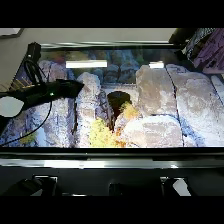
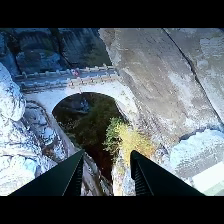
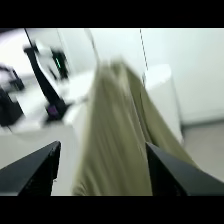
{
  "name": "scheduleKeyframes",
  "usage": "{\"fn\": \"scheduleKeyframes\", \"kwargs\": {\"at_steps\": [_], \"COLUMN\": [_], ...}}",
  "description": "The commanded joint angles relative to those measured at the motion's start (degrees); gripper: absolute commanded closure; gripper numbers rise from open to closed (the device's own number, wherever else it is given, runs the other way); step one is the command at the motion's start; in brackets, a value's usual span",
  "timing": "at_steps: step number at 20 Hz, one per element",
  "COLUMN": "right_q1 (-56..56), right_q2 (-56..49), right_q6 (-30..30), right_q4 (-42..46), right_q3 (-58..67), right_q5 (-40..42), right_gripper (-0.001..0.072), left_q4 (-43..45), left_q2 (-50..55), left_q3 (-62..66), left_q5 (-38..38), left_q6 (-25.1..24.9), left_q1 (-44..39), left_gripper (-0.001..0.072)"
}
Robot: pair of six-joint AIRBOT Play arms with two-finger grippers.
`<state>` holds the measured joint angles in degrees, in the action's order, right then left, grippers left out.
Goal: Fold the clothes and pants, and hang the long-sleeved shirts on hangers.
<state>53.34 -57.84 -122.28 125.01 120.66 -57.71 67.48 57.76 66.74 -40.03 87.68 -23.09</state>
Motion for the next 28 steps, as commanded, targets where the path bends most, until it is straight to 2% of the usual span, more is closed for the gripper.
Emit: {"fn": "scheduleKeyframes", "kwargs": {"at_steps": [1, 2, 3, 4, 5, 6, 7, 8, 9, 14, 20, 28], "right_q1": [0.0, 0.0, 0.0, 0.0, -0.2, -2.0, -6.5, -13.0, -19.8, -50.2, -59.0, -59.0], "right_q2": [5.9, 5.7, 4.8, 3.4, 1.4, -0.9, -3.5, -5.9, -7.8, -10.3, -2.2, -2.1], "right_q6": [-4.6, -4.0, -1.1, 5.0, 15.5, 25.9, 33.5, 37.6, 38.0, 43.0, 39.1, 38.8], "right_q4": [-7.2, -15.0, -26.8, -41.0, -59.3, -74.2, -83.2, -83.7, -79.5, -44.2, -44.1, -44.4], "right_q3": [0.0, -0.1, -0.1, -0.1, -0.1, -0.1, -0.1, -0.4, -1.4, -18.3, -43.3, -45.7], "right_q5": [13.5, 16.0, 17.5, 17.6, 15.8, 12.4, 7.3, 1.8, -3.0, -27.8, -25.7, -26.2], "right_gripper": [0.0104, 0.0120, 0.0140, 0.0220, 0.0306, 0.0318, 0.0475, 0.0610, 0.0680, 0.0682, 0.0680, 0.0680], "left_q4": [0.0, 0.0, 0.0, 0.0, 0.0, 0.0, 0.1, 0.8, 2.5, 12.2, 18.8, 21.5], "left_q2": [-0.5, -0.5, -0.5, -0.5, -0.7, -0.9, -1.5, -2.1, -2.9, -6.7, -13.4, -13.5], "left_q3": [0.0, 0.0, 0.0, 0.0, 0.0, 0.0, 0.0, 0.0, 0.0, -0.5, -9.5, -9.6], "left_q5": [0.0, 0.0, 0.0, 0.0, -0.1, -0.1, -1.0, -2.3, -4.2, -18.8, -19.4, -19.3], "left_q6": [0.0, 0.0, 0.3, 1.4, 1.8, 1.9, 1.9, 1.7, 1.7, 1.9, 1.9, 1.9], "left_q1": [1.8, 2.3, 2.6, 2.8, 2.8, 2.8, 2.8, 2.8, 2.8, 2.8, 3.3, 5.6], "left_gripper": [0.0381, 0.0381, 0.0381, 0.0382, 0.0389, 0.0395, 0.0530, 0.0667, 0.0680, 0.0681, 0.0681, 0.0678]}}
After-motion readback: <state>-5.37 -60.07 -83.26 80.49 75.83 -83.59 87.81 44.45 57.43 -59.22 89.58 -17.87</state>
